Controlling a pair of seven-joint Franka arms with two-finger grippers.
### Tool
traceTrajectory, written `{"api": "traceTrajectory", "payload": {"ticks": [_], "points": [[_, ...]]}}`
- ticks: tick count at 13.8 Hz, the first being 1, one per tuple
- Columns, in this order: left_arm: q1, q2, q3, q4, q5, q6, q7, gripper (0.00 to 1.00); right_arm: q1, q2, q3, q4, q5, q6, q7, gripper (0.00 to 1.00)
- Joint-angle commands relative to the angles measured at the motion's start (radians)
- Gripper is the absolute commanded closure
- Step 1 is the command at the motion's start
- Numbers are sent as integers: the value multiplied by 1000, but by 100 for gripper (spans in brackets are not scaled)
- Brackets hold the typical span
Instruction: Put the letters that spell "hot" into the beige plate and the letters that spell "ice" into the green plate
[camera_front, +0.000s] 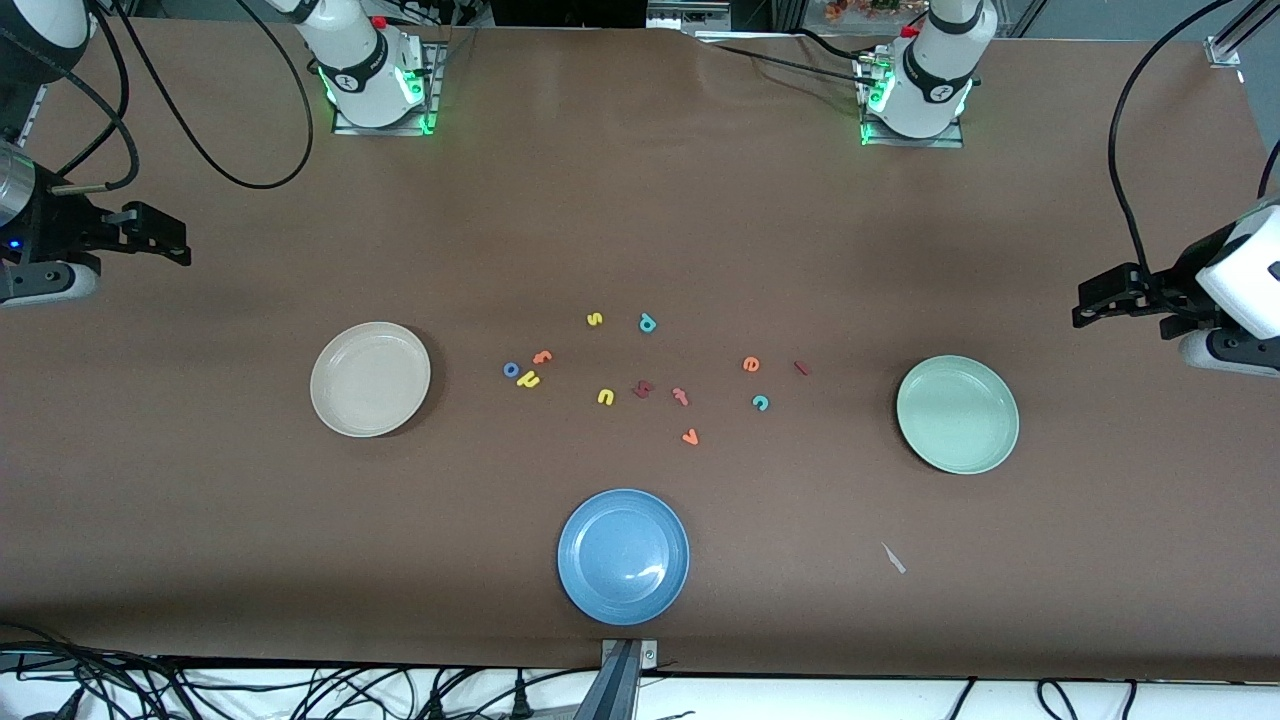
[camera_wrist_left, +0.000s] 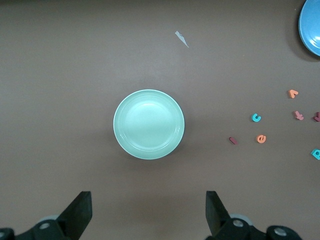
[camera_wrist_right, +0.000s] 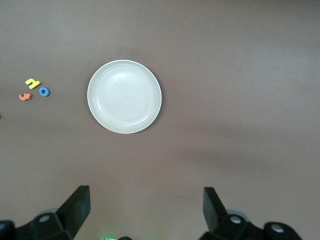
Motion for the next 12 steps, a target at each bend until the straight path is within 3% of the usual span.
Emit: {"api": "traceTrajectory", "payload": {"ticks": [1,12], "points": [[-3,-10,-4,-15,33,13,8,0,-4,0,-1,16,21,-14,23,0],[0,-10,-4,-15,33,13,9,0,-2,7,-1,30,21,-23,26,0]]}}
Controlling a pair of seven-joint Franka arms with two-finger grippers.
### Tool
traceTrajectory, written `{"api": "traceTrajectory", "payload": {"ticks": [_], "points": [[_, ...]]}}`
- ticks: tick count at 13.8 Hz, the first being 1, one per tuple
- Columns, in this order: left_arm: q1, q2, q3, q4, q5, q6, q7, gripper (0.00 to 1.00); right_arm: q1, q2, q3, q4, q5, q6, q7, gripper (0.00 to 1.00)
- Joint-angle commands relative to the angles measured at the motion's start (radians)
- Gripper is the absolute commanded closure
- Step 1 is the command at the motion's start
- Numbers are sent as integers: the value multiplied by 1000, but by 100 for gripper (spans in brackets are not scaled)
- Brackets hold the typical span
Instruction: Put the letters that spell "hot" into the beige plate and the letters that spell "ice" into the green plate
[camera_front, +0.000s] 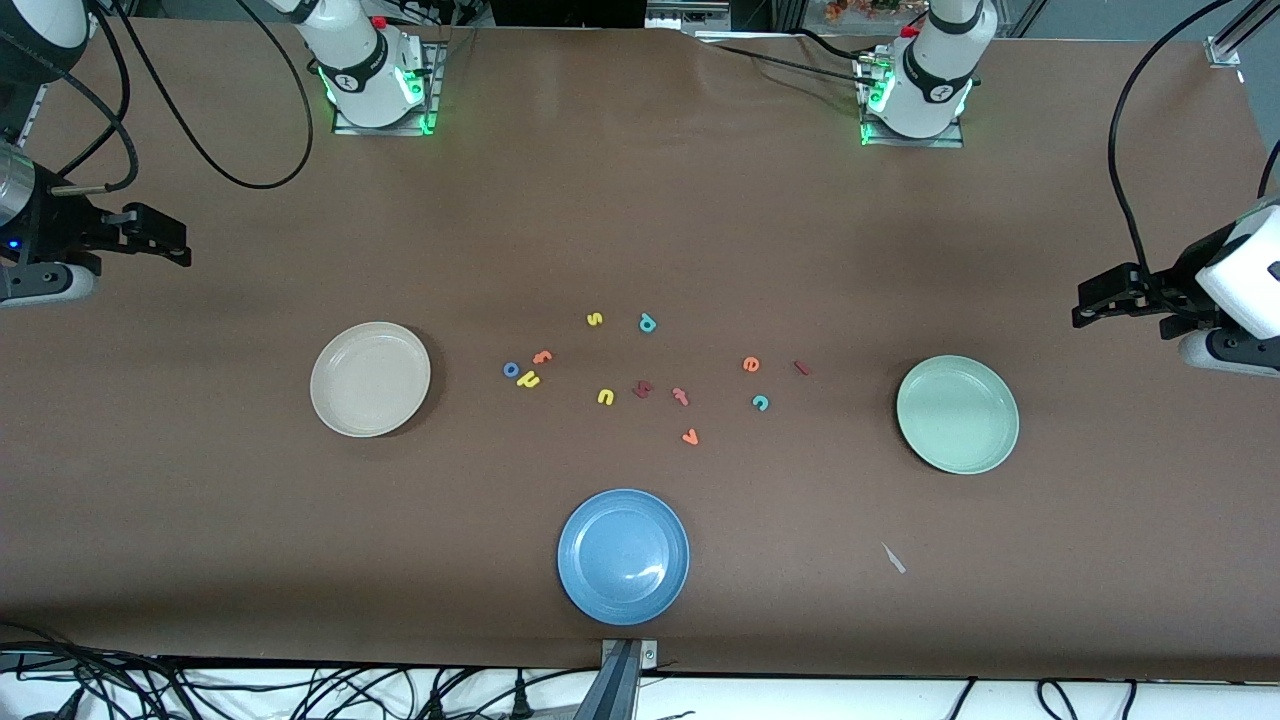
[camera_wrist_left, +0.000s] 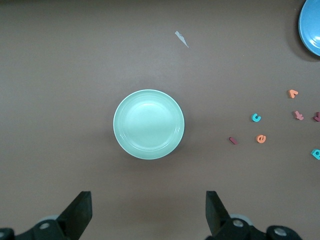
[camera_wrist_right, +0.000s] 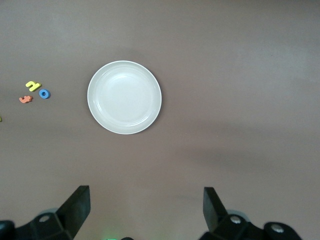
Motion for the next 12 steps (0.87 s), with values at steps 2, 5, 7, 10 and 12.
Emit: {"api": "traceTrajectory", "payload": {"ticks": [2,5,7,10,12], "points": [[-1,-10,-4,-15,35,13,8,0,-2,7,-1,30,17,-23,8,0],[-1,-10,-4,-15,35,13,9,0,-2,7,-1,30,18,-23,8,0],[-1,-10,-4,-15,33,13,9,0,-1,6,2,30,18,-24,9,0],[1,-10,-4,-15,33,13,9,0,4,4,5,30,20,-24,24,0],[-2,-10,-4,-15,35,13,8,0,5,4,5,30,20,-24,27,0]]}}
